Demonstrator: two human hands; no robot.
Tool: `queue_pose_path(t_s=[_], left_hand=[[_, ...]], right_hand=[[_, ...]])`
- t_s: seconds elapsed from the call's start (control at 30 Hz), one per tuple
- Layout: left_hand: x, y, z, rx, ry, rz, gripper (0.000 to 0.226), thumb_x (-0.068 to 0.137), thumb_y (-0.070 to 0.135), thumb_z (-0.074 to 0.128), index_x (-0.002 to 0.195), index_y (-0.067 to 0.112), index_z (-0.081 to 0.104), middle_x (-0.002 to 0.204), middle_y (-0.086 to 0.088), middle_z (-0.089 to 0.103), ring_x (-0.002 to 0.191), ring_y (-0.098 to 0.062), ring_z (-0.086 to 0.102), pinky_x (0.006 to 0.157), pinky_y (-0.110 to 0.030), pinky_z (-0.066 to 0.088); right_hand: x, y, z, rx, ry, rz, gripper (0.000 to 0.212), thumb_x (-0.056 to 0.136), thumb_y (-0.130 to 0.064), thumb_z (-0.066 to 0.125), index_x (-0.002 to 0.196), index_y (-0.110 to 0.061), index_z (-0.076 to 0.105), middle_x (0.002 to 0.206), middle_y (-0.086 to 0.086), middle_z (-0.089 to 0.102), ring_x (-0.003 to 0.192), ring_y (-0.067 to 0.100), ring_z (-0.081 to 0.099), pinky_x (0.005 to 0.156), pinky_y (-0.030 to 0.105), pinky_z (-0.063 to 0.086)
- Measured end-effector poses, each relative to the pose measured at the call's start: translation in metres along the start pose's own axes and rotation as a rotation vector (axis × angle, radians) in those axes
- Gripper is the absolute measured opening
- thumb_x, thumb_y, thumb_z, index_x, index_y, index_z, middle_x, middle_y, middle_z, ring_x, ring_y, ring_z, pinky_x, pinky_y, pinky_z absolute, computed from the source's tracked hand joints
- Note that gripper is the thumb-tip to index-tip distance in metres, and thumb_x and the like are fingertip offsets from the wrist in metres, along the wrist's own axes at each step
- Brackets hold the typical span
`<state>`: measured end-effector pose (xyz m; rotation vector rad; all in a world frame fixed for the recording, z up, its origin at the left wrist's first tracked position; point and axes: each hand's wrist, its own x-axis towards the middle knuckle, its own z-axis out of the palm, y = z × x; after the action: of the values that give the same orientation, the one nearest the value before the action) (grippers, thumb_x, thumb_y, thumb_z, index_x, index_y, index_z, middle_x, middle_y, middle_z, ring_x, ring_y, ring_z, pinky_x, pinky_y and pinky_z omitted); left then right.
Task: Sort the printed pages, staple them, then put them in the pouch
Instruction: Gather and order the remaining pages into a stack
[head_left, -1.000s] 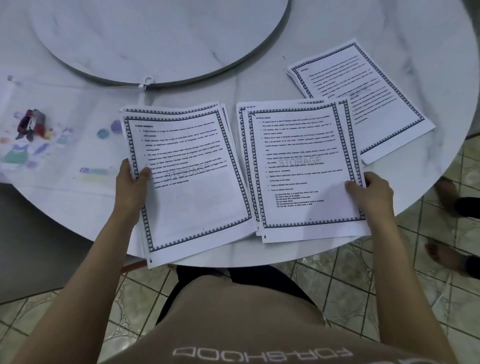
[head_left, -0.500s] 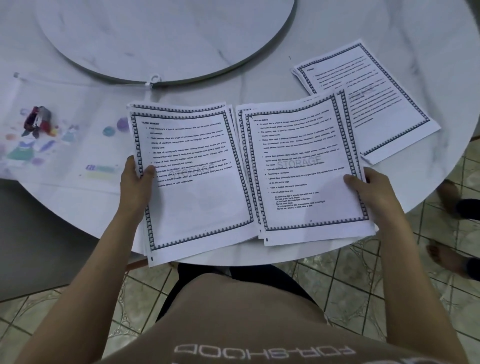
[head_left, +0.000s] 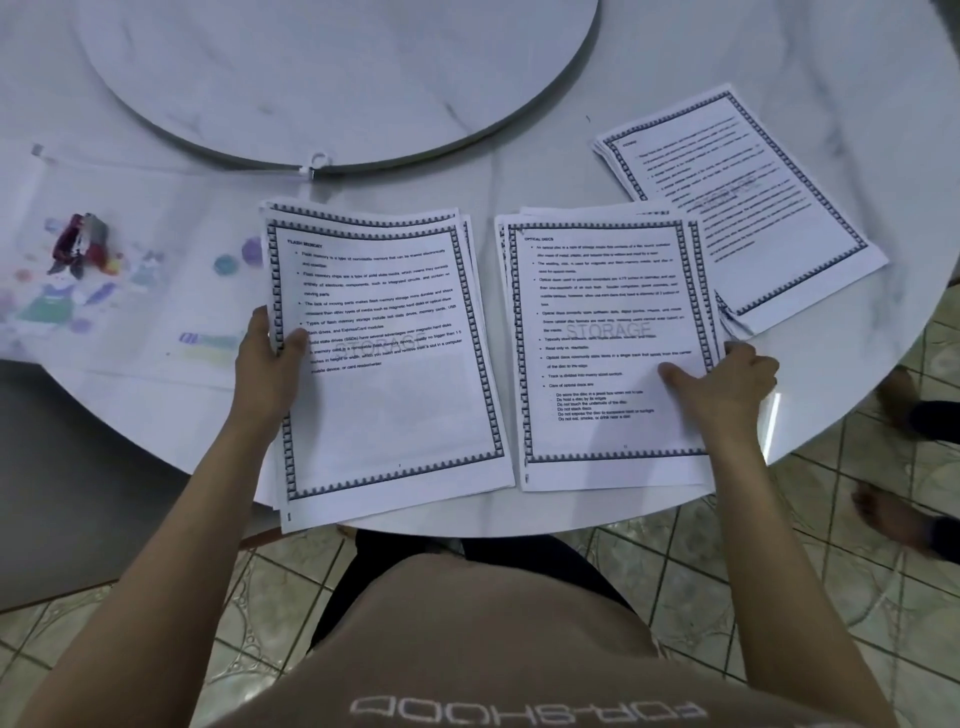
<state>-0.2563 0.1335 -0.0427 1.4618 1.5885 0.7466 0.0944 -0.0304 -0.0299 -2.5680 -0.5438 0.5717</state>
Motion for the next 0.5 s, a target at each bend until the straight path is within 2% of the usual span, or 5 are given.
queue_pose_path(t_s=[0.2, 0.37, 0.43, 0.5], left_hand=[[0.002, 0.000, -0.003, -0.007, -0.019, 0.008, 0.030, 0.095, 0.008, 0.044, 0.125, 0.005, 0.045, 0.117, -0.001, 0.054, 0.107, -0.016, 0.052, 0.091, -0.028, 0.040], [0.002, 0.000, -0.002, -0.015, -0.027, 0.016, 0.028, 0.096, 0.008, 0.044, 0.123, 0.008, 0.046, 0.115, 0.000, 0.053, 0.106, -0.015, 0.051, 0.090, -0.027, 0.040], [0.002, 0.001, -0.002, -0.017, -0.031, 0.020, 0.022, 0.096, 0.008, 0.044, 0.117, 0.014, 0.046, 0.115, 0.000, 0.053, 0.105, -0.015, 0.051, 0.089, -0.026, 0.040], [0.002, 0.000, -0.002, -0.015, -0.036, 0.022, 0.021, 0.096, 0.008, 0.044, 0.116, 0.014, 0.046, 0.114, 0.000, 0.054, 0.104, -0.015, 0.051, 0.088, -0.025, 0.040]], right_hand=[[0.004, -0.003, 0.002, -0.013, 0.015, 0.088, 0.080, 0.074, -0.027, 0.076, 0.134, 0.004, 0.031, 0.138, 0.025, 0.031, 0.129, 0.038, 0.029, 0.105, 0.040, 0.029], [0.010, -0.006, -0.005, -0.013, -0.011, 0.128, 0.080, 0.071, -0.030, 0.078, 0.132, -0.002, 0.035, 0.136, 0.020, 0.043, 0.128, 0.037, 0.036, 0.105, 0.048, 0.034], [0.012, -0.005, -0.009, -0.019, -0.033, 0.118, 0.070, 0.070, -0.031, 0.077, 0.128, -0.007, 0.045, 0.130, 0.017, 0.052, 0.123, 0.037, 0.045, 0.102, 0.049, 0.038], [0.013, -0.004, -0.013, 0.033, -0.060, 0.084, 0.054, 0.072, -0.026, 0.075, 0.119, -0.008, 0.056, 0.121, 0.014, 0.061, 0.113, 0.034, 0.055, 0.097, 0.046, 0.045]])
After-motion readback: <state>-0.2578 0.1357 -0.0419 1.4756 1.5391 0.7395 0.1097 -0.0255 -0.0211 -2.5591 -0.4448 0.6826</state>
